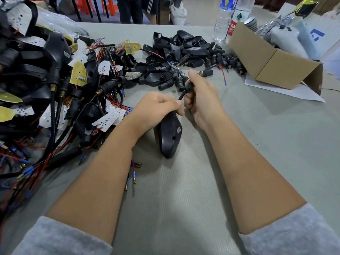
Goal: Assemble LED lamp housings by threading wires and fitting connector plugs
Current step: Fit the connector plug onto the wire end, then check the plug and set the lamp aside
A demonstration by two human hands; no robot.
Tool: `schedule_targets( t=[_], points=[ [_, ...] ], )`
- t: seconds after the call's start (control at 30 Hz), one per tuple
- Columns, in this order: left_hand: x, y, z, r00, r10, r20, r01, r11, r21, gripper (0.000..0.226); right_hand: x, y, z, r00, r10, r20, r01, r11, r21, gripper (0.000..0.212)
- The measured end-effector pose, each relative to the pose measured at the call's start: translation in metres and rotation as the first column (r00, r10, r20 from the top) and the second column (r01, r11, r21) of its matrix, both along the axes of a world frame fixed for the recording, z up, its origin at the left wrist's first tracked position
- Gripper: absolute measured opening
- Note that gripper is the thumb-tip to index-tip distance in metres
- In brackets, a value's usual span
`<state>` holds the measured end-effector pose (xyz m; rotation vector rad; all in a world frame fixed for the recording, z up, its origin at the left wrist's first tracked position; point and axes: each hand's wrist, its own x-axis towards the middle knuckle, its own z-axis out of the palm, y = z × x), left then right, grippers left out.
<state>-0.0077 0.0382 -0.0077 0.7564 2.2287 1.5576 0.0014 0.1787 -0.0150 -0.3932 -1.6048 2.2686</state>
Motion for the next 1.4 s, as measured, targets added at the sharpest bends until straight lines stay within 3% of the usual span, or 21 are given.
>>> schedule_targets(
  t=[0.17, 0.3, 0.43, 0.53, 0.63, 0.73, 0.87, 0.97, 1.07, 1.4],
  points=[
    [-0.004, -0.001, -0.002, 0.999, 0.006, 0.038, -0.009, 0.997, 0.077, 0.03, 0.002, -0.007, -0.001, 0.992, 0.113, 0.055, -0.124, 0.955, 0.269, 0.03],
    [-0.003, 0.002, -0.003, 0.992, -0.029, 0.126, 0.004, 0.981, 0.194, 0.035, 0.005, -0.006, 0.002, 0.979, 0.203, -0.016, -0.201, 0.978, 0.063, 0.028],
    [-0.003, 0.006, -0.002, 0.975, -0.133, 0.177, 0.083, 0.96, 0.266, 0.03, 0.002, 0.0, 0.0, 0.995, 0.097, -0.003, -0.097, 0.995, -0.009, 0.02],
    [-0.007, 0.004, -0.001, 0.987, -0.087, 0.136, 0.057, 0.976, 0.211, 0.029, 0.001, 0.004, 0.0, 0.998, 0.033, -0.046, -0.037, 0.997, -0.073, 0.017],
    [-0.007, -0.001, -0.004, 0.997, -0.023, 0.073, 0.005, 0.971, 0.241, 0.014, 0.002, 0.008, 0.001, 0.998, -0.002, -0.061, -0.008, 0.985, -0.171, 0.013],
    [-0.01, -0.003, -0.003, 0.998, 0.056, 0.039, -0.063, 0.969, 0.241, 0.022, 0.002, 0.011, 0.002, 0.997, -0.054, -0.05, 0.038, 0.961, -0.275, 0.015],
    [-0.017, 0.003, 0.004, 0.928, 0.215, 0.303, -0.273, 0.948, 0.165, 0.02, 0.003, 0.012, 0.003, 0.995, -0.084, -0.056, 0.058, 0.93, -0.363, 0.026],
    [-0.017, -0.003, -0.005, 0.978, 0.142, 0.152, -0.176, 0.956, 0.235, 0.026, 0.003, 0.013, 0.003, 0.993, -0.1, -0.067, 0.064, 0.914, -0.401, 0.024],
    [-0.018, -0.006, -0.011, 0.979, 0.196, 0.051, -0.202, 0.943, 0.265, 0.021, 0.003, 0.014, 0.002, 0.991, -0.106, -0.079, 0.064, 0.907, -0.416, 0.025],
    [-0.025, -0.008, -0.013, 0.888, 0.457, 0.051, -0.436, 0.801, 0.41, 0.008, -0.001, 0.017, 0.001, 0.961, -0.269, -0.06, 0.225, 0.891, -0.393, 0.016]
  ],
)
